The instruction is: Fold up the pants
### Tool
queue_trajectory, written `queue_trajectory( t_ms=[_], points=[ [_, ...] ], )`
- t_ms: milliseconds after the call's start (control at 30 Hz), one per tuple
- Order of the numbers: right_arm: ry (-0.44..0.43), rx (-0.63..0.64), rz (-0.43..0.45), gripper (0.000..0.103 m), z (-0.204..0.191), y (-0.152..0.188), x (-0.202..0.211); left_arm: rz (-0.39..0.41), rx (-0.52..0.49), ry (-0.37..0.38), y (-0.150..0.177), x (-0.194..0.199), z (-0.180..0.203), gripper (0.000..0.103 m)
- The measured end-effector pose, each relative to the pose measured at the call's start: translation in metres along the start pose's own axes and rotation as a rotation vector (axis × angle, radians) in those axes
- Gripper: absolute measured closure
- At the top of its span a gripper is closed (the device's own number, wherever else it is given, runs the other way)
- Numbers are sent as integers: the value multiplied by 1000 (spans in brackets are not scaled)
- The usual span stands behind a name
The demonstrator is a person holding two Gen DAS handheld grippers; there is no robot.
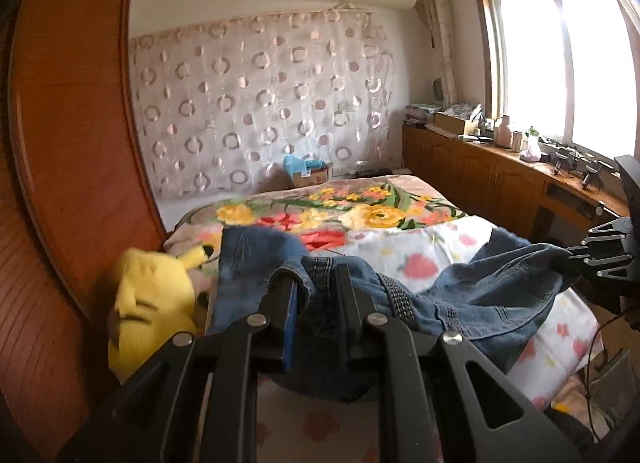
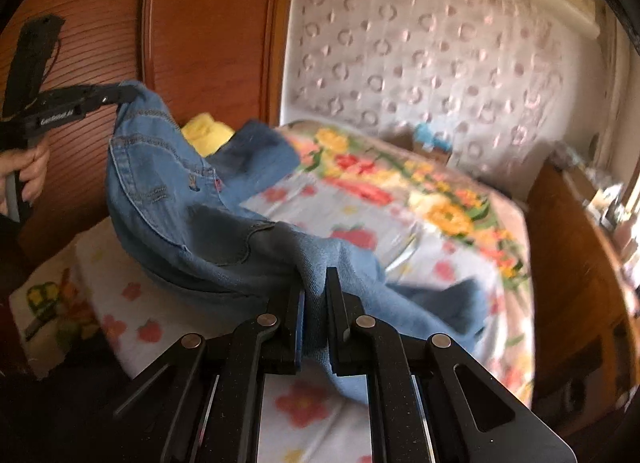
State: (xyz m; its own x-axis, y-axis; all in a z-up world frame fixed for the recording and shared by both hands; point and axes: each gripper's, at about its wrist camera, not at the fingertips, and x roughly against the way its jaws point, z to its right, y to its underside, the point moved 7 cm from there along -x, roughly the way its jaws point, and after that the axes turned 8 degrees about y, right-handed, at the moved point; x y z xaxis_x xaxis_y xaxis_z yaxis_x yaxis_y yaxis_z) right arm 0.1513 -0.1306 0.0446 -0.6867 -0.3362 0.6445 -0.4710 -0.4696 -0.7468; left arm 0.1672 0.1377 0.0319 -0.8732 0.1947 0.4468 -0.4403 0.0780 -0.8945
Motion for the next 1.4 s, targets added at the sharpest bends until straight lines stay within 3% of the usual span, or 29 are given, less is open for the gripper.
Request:
queue_trajectory(
  t_ms=[133, 200, 333, 400, 600, 767, 1400],
  points=[
    [-66, -64, -33, 92, -12, 25, -3, -21, 40, -4, 37, 18, 1, 88],
    [-88, -90, -52, 80, -15, 36, -4, -42, 49, -2, 50, 20, 3, 86],
    [-95, -129, -61, 73, -14, 48, -1, -95, 75, 19, 78, 24, 10, 81],
    [-89, -141, -51, 61, -12, 50, 5, -125, 82, 32, 89, 25, 14, 79],
    [-52, -172, -37, 57, 4, 57, 11, -145, 67, -1, 113, 42, 13, 65],
    [-8, -205, -41, 57, 23, 71, 11, -130, 113, -11, 116, 51, 0, 62],
    [146, -335, -26, 51, 97, 114, 17, -129, 108, 133, 105, -44, 82, 61]
  ],
)
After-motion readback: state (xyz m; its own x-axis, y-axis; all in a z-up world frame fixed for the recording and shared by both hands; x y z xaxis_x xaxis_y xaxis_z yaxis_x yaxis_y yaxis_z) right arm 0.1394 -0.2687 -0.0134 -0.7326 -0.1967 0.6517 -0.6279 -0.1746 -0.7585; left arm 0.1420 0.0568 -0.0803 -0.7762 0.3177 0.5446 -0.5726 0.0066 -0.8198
